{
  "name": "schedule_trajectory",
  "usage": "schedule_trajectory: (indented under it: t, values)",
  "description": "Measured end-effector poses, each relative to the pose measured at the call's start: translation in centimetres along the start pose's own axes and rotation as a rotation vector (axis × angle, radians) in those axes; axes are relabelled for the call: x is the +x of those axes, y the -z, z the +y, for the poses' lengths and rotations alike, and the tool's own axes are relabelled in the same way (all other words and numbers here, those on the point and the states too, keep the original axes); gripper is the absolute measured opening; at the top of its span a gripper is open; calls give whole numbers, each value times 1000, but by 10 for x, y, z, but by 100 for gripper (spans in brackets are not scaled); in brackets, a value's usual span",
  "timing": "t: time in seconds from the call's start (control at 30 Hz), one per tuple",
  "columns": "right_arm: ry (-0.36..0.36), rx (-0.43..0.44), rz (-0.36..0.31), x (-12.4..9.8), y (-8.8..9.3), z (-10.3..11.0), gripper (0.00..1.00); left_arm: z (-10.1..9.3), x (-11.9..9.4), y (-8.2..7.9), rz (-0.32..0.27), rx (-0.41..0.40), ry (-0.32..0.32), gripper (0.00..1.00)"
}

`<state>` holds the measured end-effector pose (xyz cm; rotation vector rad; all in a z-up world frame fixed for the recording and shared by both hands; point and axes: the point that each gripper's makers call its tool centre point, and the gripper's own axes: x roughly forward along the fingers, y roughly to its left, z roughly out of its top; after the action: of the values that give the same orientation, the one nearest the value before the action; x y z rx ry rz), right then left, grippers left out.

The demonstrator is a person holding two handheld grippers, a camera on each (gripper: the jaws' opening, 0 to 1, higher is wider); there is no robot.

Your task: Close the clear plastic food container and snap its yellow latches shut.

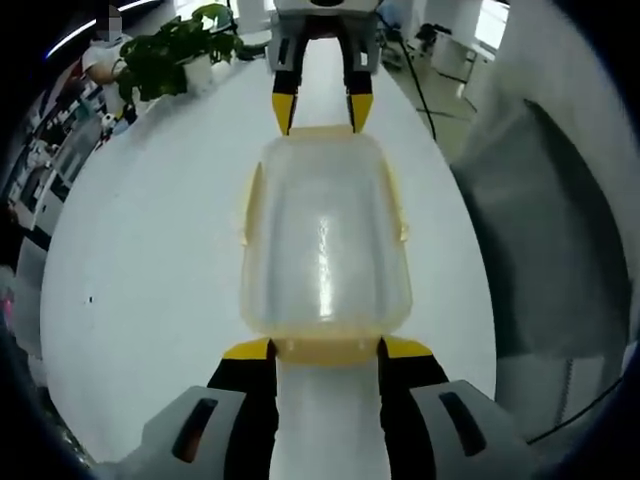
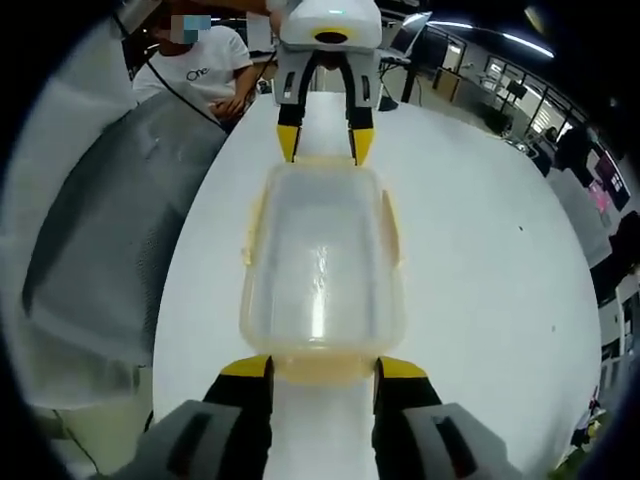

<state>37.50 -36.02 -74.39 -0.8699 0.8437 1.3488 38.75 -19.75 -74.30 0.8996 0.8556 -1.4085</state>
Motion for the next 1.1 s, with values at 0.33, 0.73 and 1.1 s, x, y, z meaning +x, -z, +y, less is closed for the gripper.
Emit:
schedule_trajectory:
  t: [0.33, 0.73, 1.1]
  values:
    - [11, 13, 1, -2, 2, -1, 37, -1, 0, 5, -6, 13, -11, 38]
    - [-1, 109, -46, -15, 5, 1, 35, 0, -10, 12, -43, -112, -23, 45]
    - [40, 232, -88, -23, 3, -7, 31, 4, -18, 10, -125, -423, -8, 44]
